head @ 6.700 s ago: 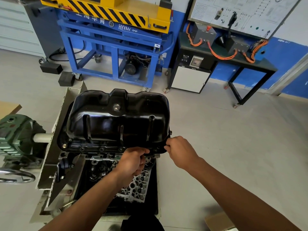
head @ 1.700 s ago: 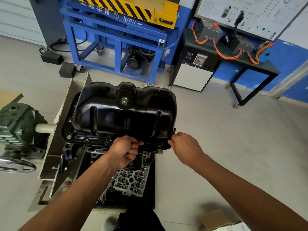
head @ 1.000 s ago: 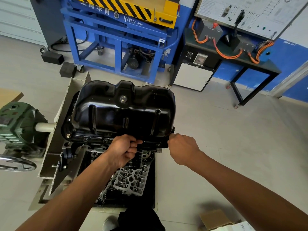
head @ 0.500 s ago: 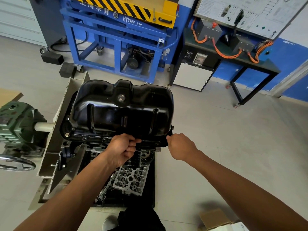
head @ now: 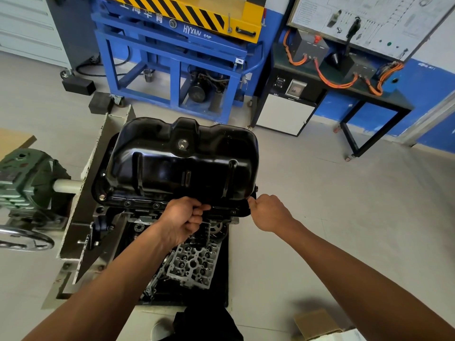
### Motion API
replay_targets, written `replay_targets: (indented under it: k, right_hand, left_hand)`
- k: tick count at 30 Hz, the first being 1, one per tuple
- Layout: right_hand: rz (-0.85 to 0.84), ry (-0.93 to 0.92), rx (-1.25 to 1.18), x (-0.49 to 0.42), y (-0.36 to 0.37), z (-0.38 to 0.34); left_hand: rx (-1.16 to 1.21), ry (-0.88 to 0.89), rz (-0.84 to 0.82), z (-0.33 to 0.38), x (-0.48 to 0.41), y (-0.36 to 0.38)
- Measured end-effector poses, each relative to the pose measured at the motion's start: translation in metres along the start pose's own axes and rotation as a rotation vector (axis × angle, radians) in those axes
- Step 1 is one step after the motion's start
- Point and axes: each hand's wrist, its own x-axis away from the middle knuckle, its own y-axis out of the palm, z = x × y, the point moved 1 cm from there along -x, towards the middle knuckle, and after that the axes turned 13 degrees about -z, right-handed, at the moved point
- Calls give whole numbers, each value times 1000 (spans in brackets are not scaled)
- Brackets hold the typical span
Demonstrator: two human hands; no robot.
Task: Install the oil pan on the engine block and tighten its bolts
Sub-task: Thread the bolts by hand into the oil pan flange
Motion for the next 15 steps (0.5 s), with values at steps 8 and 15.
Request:
replay_targets:
  k: [8, 15]
  right_hand:
    - [280, -292, -365, 6, 13, 13]
    - [229, -403, -261, 6, 10, 18]
  left_hand:
    - [6, -10, -10, 2, -1, 0]
    - [11, 6, 1, 0, 0, -2]
